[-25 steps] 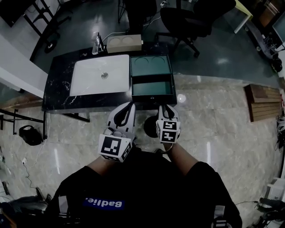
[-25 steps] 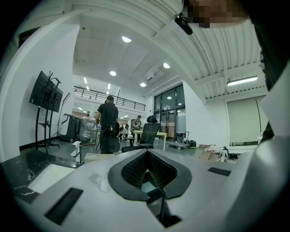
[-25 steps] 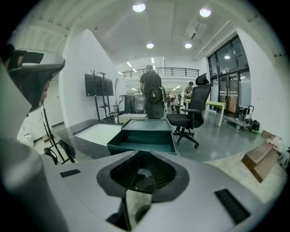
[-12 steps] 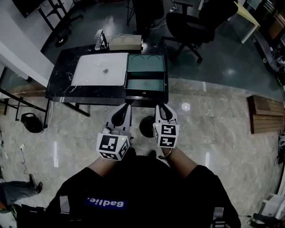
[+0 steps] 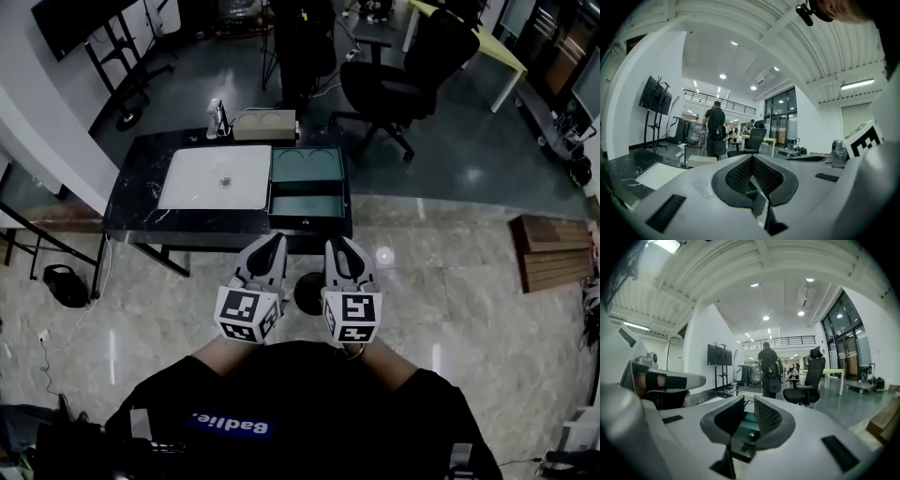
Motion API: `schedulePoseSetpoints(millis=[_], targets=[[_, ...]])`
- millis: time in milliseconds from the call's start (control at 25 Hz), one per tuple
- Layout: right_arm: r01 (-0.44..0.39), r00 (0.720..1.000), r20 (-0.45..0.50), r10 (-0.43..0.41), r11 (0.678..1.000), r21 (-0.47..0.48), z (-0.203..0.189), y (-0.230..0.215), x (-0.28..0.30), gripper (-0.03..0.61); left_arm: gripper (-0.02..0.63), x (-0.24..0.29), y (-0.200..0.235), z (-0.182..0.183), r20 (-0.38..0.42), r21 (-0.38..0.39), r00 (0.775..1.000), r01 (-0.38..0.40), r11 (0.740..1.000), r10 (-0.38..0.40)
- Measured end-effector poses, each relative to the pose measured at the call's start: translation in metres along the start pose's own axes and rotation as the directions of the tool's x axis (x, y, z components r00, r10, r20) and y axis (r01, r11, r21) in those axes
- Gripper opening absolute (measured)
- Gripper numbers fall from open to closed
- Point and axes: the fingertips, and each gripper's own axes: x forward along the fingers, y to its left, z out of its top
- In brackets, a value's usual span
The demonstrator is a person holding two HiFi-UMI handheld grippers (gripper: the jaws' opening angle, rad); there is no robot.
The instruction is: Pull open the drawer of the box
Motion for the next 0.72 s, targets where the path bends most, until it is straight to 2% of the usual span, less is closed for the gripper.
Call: schedulePoseSetpoints(millis=[80,160,520,720], targets=[[0.002,1.0,0.025,-0.002,1.0,-0.007,0.011,0.007,-0.005,0.064,-0.012,-0.002,0.002,0.003,0.002,0.003,1.0,0.018,1.0,-0.018],[0.009,0.999,0.046,-0.008,1.0,-0.011,0.019,0.012,-0.008,0.006,-0.012,-0.003,0.004,0.003,0.001,0.007,0.999,0.037,0.999,-0.037],[-0.024,0.991,0.13,0.03,0.999,-0.042,0.056,0.038,-0.02,0.002,-0.012,-0.005,0.004,0.014,0.019,0.037,0.995,0.101,0.994,-0.101],[-0.05,0.987,0.152,0.055,0.998,-0.04,0.065,0.055,-0.031,0.002,-0.012,-0.017,-0.007,0.015,-0.006,0.06,0.992,0.124,0.99,-0.124]])
